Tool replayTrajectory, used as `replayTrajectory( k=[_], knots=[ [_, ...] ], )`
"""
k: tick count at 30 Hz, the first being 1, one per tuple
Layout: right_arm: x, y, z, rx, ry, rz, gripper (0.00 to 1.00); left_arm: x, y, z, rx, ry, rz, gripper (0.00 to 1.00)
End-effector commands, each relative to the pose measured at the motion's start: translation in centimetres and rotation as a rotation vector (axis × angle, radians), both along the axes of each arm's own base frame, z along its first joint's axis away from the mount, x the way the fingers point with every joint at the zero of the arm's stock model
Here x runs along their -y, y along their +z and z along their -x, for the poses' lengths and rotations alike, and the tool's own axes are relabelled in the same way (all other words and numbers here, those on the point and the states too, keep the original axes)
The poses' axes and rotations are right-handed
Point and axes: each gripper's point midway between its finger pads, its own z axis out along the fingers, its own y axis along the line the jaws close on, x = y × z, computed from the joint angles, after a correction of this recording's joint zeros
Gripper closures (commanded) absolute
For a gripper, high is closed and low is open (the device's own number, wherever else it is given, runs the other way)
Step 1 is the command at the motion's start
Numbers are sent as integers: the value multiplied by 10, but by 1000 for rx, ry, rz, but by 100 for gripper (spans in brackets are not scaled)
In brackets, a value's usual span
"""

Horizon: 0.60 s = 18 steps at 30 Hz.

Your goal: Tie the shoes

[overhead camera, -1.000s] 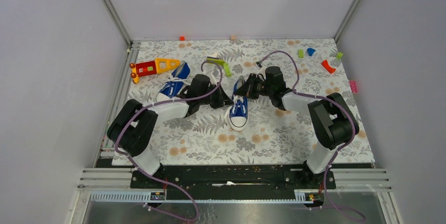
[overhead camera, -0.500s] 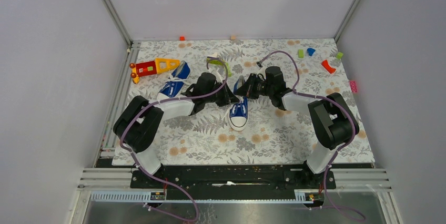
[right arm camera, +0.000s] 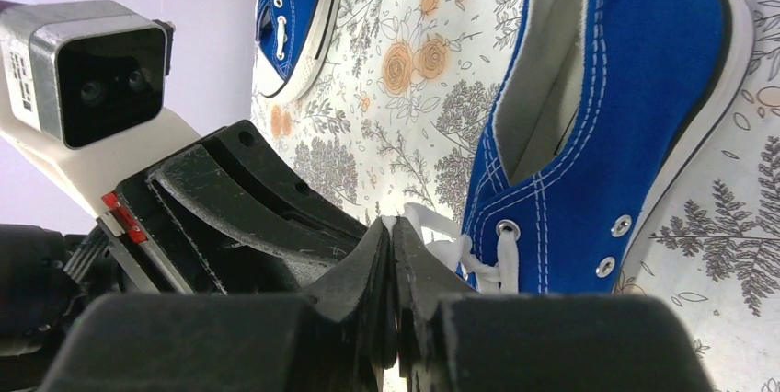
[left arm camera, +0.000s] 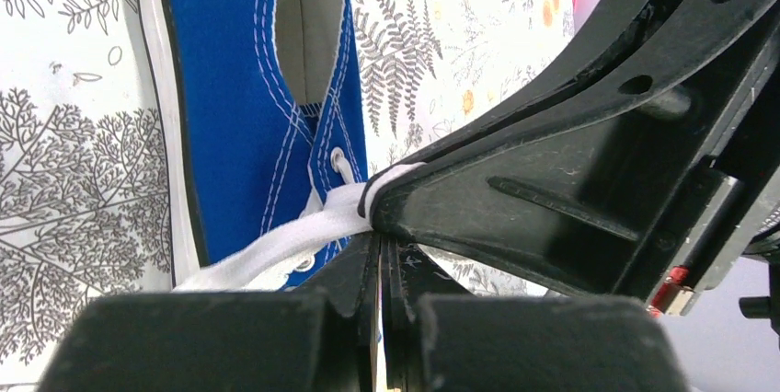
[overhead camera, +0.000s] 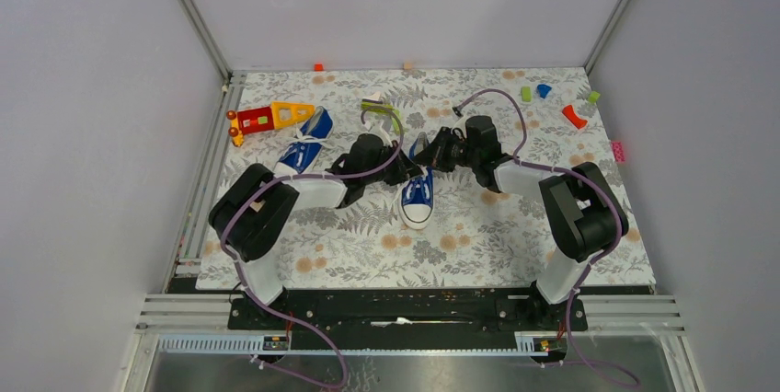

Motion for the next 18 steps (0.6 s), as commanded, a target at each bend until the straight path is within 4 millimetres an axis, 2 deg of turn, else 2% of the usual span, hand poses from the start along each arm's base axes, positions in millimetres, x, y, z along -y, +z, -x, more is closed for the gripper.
replayTrajectory(
  k=[1, 11, 18],
  knots=[
    [-8, 21, -5, 36, 2, -42, 91, 14, 19, -13, 110, 35, 94, 100],
    [-5, 6, -5, -30, -47, -15, 92, 23, 3, -12, 147, -2, 153, 100],
    [-3, 10, -3, -52, -70, -20, 92, 27, -4, -12, 196, -11, 171, 100]
  ],
)
